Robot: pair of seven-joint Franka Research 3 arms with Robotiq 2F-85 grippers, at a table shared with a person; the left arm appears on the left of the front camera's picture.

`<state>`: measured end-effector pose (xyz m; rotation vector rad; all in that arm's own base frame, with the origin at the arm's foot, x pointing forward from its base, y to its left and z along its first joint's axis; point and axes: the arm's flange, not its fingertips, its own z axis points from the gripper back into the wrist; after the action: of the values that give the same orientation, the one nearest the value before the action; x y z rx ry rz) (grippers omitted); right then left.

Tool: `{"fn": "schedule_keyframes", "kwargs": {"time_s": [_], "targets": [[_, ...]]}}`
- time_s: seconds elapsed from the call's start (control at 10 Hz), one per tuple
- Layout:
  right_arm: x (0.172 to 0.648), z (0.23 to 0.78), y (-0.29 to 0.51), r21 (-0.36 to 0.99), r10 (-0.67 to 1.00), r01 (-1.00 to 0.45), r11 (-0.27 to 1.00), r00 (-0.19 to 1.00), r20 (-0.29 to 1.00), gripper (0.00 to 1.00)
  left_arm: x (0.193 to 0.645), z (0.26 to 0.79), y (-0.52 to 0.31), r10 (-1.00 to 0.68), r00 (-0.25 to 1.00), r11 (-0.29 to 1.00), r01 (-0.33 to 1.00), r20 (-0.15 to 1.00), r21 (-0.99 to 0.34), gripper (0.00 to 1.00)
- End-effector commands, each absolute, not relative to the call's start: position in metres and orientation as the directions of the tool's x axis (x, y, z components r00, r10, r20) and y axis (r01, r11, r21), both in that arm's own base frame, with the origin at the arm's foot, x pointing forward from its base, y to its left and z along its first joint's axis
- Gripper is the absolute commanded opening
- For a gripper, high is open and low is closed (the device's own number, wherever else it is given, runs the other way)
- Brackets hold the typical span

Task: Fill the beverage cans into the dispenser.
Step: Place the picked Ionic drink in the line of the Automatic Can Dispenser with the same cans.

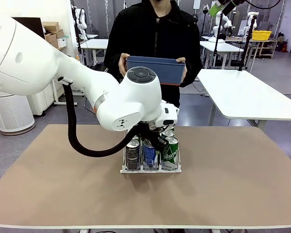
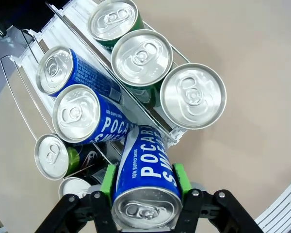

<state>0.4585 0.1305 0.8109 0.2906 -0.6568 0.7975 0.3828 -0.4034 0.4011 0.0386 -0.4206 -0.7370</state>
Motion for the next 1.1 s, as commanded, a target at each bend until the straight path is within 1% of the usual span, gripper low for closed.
{"fn": "schedule_keyframes", "kwargs": {"time_s": [0.0,0.2,0.4,0.5,0.6,0.7,0.8,0.9,1.0], "targets": [[0.457,0.810,0.130,0.003,0.567,-0.739,0.673,0.519,0.640,1.00,0.394,0.401,-0.402,-0.659,0.693,0.747,0.648,0.294,0.148,0.58],[0.457,0.810,0.130,0.003,0.567,-0.739,0.673,0.519,0.640,1.00,0.405,0.395,-0.402,-0.638,0.726,0.765,0.635,0.256,0.109,0.58],[0.457,0.810,0.130,0.003,0.567,-0.739,0.673,0.519,0.640,1.00,0.414,0.395,-0.399,-0.641,0.730,0.763,0.640,0.239,0.092,0.58],[0.457,0.810,0.130,0.003,0.567,-0.739,0.673,0.519,0.640,1.00,0.415,0.396,-0.401,-0.638,0.731,0.764,0.639,0.242,0.085,0.77],[0.457,0.810,0.130,0.003,0.567,-0.739,0.673,0.519,0.640,1.00,0.413,0.401,-0.403,-0.639,0.728,0.763,0.641,0.249,0.087,0.77],[0.457,0.810,0.130,0.003,0.567,-0.739,0.673,0.519,0.640,1.00,0.409,0.406,-0.403,-0.642,0.724,0.761,0.642,0.252,0.094,0.96],[0.457,0.810,0.130,0.003,0.567,-0.739,0.673,0.519,0.640,1.00,0.406,0.411,-0.403,-0.639,0.724,0.763,0.638,0.259,0.100,0.79],[0.457,0.810,0.130,0.003,0.567,-0.739,0.673,0.519,0.640,1.00,0.401,0.417,-0.404,-0.636,0.722,0.767,0.632,0.272,0.113,1.00],[0.457,0.810,0.130,0.003,0.567,-0.739,0.673,0.519,0.640,1.00,0.391,0.425,-0.404,-0.639,0.712,0.764,0.632,0.290,0.129,0.98]]}}
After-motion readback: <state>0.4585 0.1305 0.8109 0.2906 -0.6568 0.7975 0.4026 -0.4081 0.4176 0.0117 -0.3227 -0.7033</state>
